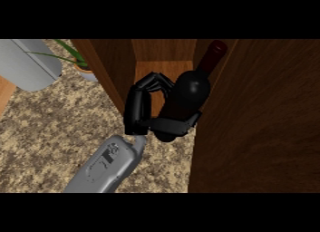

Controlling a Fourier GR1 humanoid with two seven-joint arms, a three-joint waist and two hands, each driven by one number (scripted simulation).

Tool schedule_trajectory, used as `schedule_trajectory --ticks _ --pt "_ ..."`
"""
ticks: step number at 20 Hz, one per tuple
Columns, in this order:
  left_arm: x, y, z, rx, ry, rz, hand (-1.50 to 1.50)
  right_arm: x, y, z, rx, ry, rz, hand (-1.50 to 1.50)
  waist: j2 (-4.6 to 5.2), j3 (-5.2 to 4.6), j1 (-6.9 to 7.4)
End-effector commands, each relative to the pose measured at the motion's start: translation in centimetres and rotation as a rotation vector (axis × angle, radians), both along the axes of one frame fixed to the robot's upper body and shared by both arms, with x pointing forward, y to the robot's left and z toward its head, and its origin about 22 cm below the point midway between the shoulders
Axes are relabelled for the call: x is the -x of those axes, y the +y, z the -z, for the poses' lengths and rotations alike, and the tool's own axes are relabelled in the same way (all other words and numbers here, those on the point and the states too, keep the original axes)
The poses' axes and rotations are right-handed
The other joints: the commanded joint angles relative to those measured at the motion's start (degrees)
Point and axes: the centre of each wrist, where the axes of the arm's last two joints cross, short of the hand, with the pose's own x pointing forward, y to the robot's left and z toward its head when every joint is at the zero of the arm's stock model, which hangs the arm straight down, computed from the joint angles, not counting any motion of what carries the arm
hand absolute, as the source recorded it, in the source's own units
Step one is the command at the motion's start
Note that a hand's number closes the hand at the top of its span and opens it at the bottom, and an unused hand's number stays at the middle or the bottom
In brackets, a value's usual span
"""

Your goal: Pick up the wine, place it into the cabinet and close the cabinet

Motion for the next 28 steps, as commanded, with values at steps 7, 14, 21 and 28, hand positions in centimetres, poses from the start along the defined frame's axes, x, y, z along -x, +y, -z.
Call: schedule_trajectory --ticks 7,14,21,28 --pt "-1.5 -0.2 0.9 -0.057 -0.046 -0.073 1.5 2.3 -1.0 -2.7 -0.009 -0.016 -0.058 -1.5 -0.06 -0.02 -0.03" --pt "-3.8 1.2 2.8 -0.032 -0.037 -0.104 1.5 1.9 -0.1 -0.6 -0.042 -0.037 -0.049 -1.5 0.09 -0.01 -0.32" --pt "-5.5 2.7 2.5 -0.022 0.024 -0.086 1.5 1.5 -0.4 -0.3 -0.044 -0.028 -0.036 -1.5 0.02 0.0 0.08" --pt "-8.0 3.1 2.2 -0.011 0.072 -0.078 1.5 2.4 -0.7 -1.5 -0.049 -0.014 -0.042 -1.5 0.13 -0.02 -0.52"
